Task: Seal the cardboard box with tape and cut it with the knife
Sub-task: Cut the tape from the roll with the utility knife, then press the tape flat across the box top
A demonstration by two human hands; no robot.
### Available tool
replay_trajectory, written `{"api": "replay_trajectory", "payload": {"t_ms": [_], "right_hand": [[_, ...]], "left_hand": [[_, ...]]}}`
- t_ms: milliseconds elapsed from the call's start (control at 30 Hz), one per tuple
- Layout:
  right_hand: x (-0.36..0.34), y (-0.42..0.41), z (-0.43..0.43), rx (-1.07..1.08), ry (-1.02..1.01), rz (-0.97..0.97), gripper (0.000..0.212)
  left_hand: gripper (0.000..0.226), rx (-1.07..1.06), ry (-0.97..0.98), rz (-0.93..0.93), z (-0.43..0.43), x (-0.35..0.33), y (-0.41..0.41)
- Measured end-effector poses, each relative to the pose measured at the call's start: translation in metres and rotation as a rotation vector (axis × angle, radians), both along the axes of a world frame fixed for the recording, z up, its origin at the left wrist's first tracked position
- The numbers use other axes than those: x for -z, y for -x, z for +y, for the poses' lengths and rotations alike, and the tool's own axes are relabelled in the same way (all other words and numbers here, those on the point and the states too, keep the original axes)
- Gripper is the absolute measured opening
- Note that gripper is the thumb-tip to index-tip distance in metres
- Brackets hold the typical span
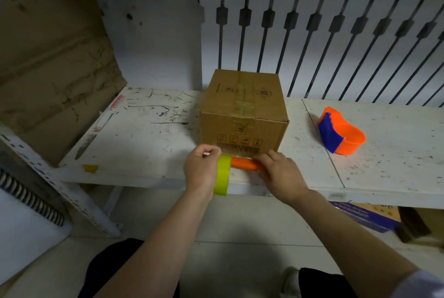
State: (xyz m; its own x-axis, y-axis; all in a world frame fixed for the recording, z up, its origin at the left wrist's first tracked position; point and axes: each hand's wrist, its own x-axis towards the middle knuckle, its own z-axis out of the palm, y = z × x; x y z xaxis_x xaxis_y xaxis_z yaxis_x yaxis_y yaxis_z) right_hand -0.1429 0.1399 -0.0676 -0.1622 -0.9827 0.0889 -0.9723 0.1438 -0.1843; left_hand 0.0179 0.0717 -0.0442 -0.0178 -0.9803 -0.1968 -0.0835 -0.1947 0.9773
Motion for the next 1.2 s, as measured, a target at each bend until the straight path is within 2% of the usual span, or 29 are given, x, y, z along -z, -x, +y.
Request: {"api": "replay_trajectory", "payload": {"t_ms": [133,300,367,400,433,500,533,600,700,800,900,1033,1133,1200], "right_hand": [[0.014,-0.008,-0.013,0.074,0.064,0.031,0.028],[0.017,-0.007,-0.017,0.091,0.043,0.077,0.024],[0.011,-0.009,-0.014,0.091,0.153,0.052,0.019],[0.005,-0.013,-0.012,0.123,0.225,-0.059,0.016],[-0.002,-0.018,-0.01,0.18,0.256,-0.277,0.017],[-0.017,-0.028,-0.007,0.262,0.25,-0.883,0.017],[-0.021,-0.031,-0.005,0.283,0.236,-1.095,0.01],[-0.027,-0.032,0.001,0.307,0.203,-1.256,0.007],[-0.032,-0.026,0.011,0.365,0.253,-1.316,0.012],[-0.037,-0.013,0.022,0.435,0.337,-1.304,0.019],[-0.041,0.007,0.03,0.471,0.387,-1.167,0.021],[-0.043,0.038,0.034,0.552,0.388,-0.745,0.013],[-0.037,0.059,0.028,0.539,0.275,-0.373,0.02],[-0.031,0.069,0.02,0.497,0.223,-0.226,0.024]], "left_hand": [[0.021,0.038,0.013,0.017,-0.002,0.0,-0.004],[0.02,0.071,-0.012,0.041,0.0,0.0,-0.005],[0.02,0.074,-0.009,0.051,0.002,-0.001,-0.003],[0.019,0.076,-0.004,0.06,0.004,-0.001,-0.001],[0.018,0.081,0.002,0.07,0.007,0.0,0.002],[0.016,0.097,0.005,0.085,0.013,-0.001,0.009],[0.016,0.106,-0.003,0.097,0.017,-0.003,0.012],[0.016,0.131,-0.028,0.116,0.025,-0.004,0.02],[0.011,0.185,-0.031,0.135,0.037,-0.009,0.032],[0.018,0.24,-0.054,0.143,0.048,-0.011,0.047],[0.027,0.332,-0.026,0.076,0.055,-0.012,0.063],[0.041,0.385,0.005,0.008,0.053,-0.014,0.07],[0.032,0.356,0.037,-0.028,0.044,-0.011,0.068],[0.023,0.339,0.042,-0.054,0.038,-0.01,0.066]]}}
